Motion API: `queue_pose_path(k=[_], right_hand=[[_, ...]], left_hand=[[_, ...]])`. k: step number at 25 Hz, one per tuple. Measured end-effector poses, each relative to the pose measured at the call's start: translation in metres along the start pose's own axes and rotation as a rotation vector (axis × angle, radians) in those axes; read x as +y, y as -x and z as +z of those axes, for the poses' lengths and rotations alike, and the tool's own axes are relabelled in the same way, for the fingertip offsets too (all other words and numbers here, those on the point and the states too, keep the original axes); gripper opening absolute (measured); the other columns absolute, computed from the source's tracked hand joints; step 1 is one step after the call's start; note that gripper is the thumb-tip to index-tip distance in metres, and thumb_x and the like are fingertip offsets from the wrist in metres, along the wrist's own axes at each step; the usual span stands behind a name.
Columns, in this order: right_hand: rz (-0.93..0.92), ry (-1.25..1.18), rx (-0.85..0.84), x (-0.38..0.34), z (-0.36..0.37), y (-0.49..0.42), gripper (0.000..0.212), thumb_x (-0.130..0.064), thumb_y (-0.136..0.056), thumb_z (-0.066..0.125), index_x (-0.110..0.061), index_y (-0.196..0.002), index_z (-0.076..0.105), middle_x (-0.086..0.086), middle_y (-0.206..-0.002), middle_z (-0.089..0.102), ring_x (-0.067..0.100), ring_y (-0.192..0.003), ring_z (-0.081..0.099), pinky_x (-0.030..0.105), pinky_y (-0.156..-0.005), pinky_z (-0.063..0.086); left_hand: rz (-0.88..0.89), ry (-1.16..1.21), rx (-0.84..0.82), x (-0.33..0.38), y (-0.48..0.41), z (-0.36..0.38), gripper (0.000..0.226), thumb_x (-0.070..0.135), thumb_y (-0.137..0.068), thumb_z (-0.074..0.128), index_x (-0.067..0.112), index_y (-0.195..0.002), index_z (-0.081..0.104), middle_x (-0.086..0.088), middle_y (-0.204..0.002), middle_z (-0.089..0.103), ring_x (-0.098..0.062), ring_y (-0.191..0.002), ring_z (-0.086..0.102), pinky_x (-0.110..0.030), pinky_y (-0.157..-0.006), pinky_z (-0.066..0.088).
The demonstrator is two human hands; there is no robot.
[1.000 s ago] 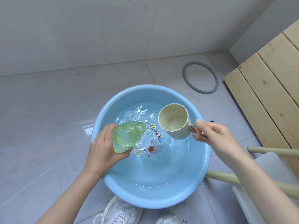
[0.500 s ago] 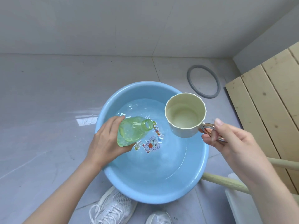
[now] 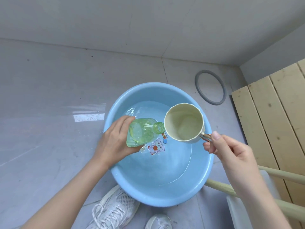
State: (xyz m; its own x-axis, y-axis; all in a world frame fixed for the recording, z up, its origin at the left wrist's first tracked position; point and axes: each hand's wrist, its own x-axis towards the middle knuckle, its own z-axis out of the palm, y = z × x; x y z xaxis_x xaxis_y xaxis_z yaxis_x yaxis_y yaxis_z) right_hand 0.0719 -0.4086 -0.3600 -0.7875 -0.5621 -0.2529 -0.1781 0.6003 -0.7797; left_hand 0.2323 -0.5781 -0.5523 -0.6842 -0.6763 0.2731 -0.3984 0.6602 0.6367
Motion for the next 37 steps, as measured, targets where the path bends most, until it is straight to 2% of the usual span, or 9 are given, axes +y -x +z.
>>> queue_pose_path(k=[3,5,8,10,13,15,17,21,37], right_hand=[[-0.017,0.012,-0.007,-0.003,0.003,0.001,0.057,-0.074,-0.065,0.057,-0.018,-0.059,0.062,0.015,-0.068,0.058,0.036,-0.075,0.053,0.034,-0.084,0.040],[-0.032,0.026,-0.010,-0.006,0.005,0.001,0.049,-0.069,-0.067,0.056,-0.021,-0.058,0.063,0.015,-0.070,0.059,0.029,-0.071,0.051,0.026,-0.080,0.041],[-0.052,0.036,-0.023,-0.011,0.005,0.001,0.045,-0.069,-0.066,0.056,-0.025,-0.059,0.065,0.018,-0.075,0.058,0.018,-0.071,0.047,0.008,-0.065,0.037],[-0.073,0.040,-0.016,-0.013,0.006,0.002,0.052,-0.070,-0.072,0.058,-0.019,-0.060,0.063,0.017,-0.074,0.057,0.020,-0.066,0.044,0.005,-0.059,0.034],[-0.080,0.021,0.008,-0.014,0.006,0.004,0.049,-0.051,-0.079,0.057,-0.006,-0.060,0.057,0.010,-0.075,0.062,0.036,-0.073,0.045,0.004,-0.058,0.034],[-0.088,0.016,0.000,-0.018,0.007,0.005,0.042,-0.044,-0.075,0.057,-0.006,-0.059,0.057,0.008,-0.075,0.063,0.019,-0.067,0.050,0.004,-0.060,0.035],[-0.093,0.011,-0.008,-0.021,0.008,0.006,0.037,-0.043,-0.075,0.057,-0.009,-0.059,0.058,0.007,-0.074,0.064,0.008,-0.069,0.053,0.004,-0.062,0.036],[-0.107,-0.002,0.011,-0.024,0.010,0.008,0.034,-0.042,-0.076,0.058,-0.011,-0.062,0.061,-0.005,-0.070,0.063,0.001,-0.072,0.056,0.004,-0.065,0.039],[-0.151,0.020,0.049,-0.027,0.010,0.010,0.030,-0.043,-0.077,0.058,-0.015,-0.066,0.064,-0.013,-0.072,0.063,0.000,-0.073,0.058,0.005,-0.069,0.040]], left_hand=[[0.002,0.003,0.016,0.000,0.000,-0.001,0.089,0.041,-0.054,0.089,0.004,-0.126,0.053,-0.011,-0.122,0.058,-0.024,-0.109,0.054,-0.026,-0.092,0.036],[0.005,0.008,0.012,0.000,0.000,0.000,0.090,0.039,-0.053,0.090,0.005,-0.127,0.052,-0.011,-0.122,0.058,-0.026,-0.109,0.056,-0.026,-0.093,0.036],[0.001,0.014,0.005,-0.001,0.000,0.000,0.091,0.038,-0.051,0.091,0.006,-0.127,0.051,-0.010,-0.123,0.058,-0.028,-0.108,0.058,-0.027,-0.093,0.036],[0.002,0.024,0.009,-0.001,0.000,0.000,0.091,0.039,-0.052,0.090,0.006,-0.127,0.051,-0.010,-0.123,0.058,-0.026,-0.109,0.056,-0.026,-0.093,0.036],[0.003,0.035,0.012,-0.001,0.000,0.001,0.089,0.040,-0.054,0.089,0.007,-0.127,0.049,-0.010,-0.122,0.057,-0.025,-0.110,0.055,-0.027,-0.093,0.037],[0.004,0.038,0.009,-0.001,0.000,0.000,0.089,0.040,-0.054,0.089,0.008,-0.127,0.048,-0.010,-0.123,0.057,-0.027,-0.109,0.057,-0.027,-0.093,0.037],[0.005,0.041,0.010,0.000,0.000,0.000,0.089,0.040,-0.055,0.089,0.008,-0.127,0.048,-0.010,-0.122,0.058,-0.027,-0.109,0.057,-0.027,-0.093,0.037],[0.002,0.035,-0.001,0.000,0.000,-0.001,0.090,0.038,-0.054,0.090,0.007,-0.127,0.049,-0.010,-0.123,0.057,-0.028,-0.109,0.058,-0.027,-0.093,0.037],[0.005,0.040,0.002,-0.001,0.000,0.001,0.088,0.041,-0.056,0.089,0.008,-0.127,0.048,-0.010,-0.123,0.057,-0.028,-0.110,0.057,-0.028,-0.093,0.038]])
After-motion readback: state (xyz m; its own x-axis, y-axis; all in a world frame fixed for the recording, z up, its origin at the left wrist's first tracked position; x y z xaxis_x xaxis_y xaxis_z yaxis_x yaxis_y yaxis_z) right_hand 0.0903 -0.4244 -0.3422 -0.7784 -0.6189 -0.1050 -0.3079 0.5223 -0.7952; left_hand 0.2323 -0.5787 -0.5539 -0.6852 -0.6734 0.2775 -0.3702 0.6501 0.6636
